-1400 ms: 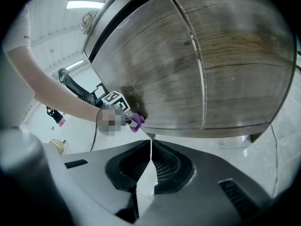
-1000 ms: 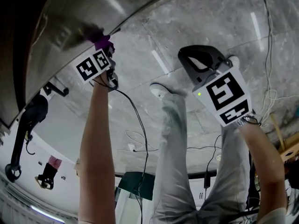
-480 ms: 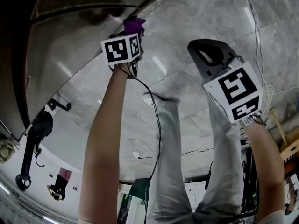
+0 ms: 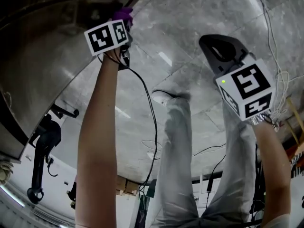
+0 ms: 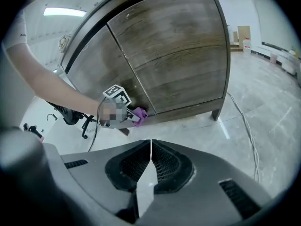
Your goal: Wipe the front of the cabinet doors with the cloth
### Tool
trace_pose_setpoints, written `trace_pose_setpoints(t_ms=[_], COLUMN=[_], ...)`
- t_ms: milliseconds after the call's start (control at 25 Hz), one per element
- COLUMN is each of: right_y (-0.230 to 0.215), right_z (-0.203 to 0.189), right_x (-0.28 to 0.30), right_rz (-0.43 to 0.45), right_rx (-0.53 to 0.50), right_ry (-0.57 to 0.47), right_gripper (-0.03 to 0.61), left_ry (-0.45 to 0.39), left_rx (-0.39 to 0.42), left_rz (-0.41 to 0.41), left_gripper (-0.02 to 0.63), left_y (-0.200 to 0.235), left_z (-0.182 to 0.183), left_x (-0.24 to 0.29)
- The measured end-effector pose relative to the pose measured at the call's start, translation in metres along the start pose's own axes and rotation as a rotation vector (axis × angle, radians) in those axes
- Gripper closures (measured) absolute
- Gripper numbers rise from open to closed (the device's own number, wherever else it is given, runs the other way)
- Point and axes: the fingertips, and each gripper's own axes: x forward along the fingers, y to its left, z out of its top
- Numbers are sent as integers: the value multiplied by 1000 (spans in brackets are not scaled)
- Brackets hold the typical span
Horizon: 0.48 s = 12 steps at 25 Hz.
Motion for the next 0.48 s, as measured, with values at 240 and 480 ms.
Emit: trace_pose_setpoints(t_ms=[240,480], right_y=[64,112], right_z=[1,10], right_x=[28,58], right_rz=[48,73], right_rx=[-41,-47], right_ry=[4,-19], right_gripper=[549,549], left_ry=[61,103], left_rx=[-61,-80], left_rz=[53,104], left_gripper=[472,472], left_y=[76,143], left_z=[-67,-127], left_x=[-19,-40])
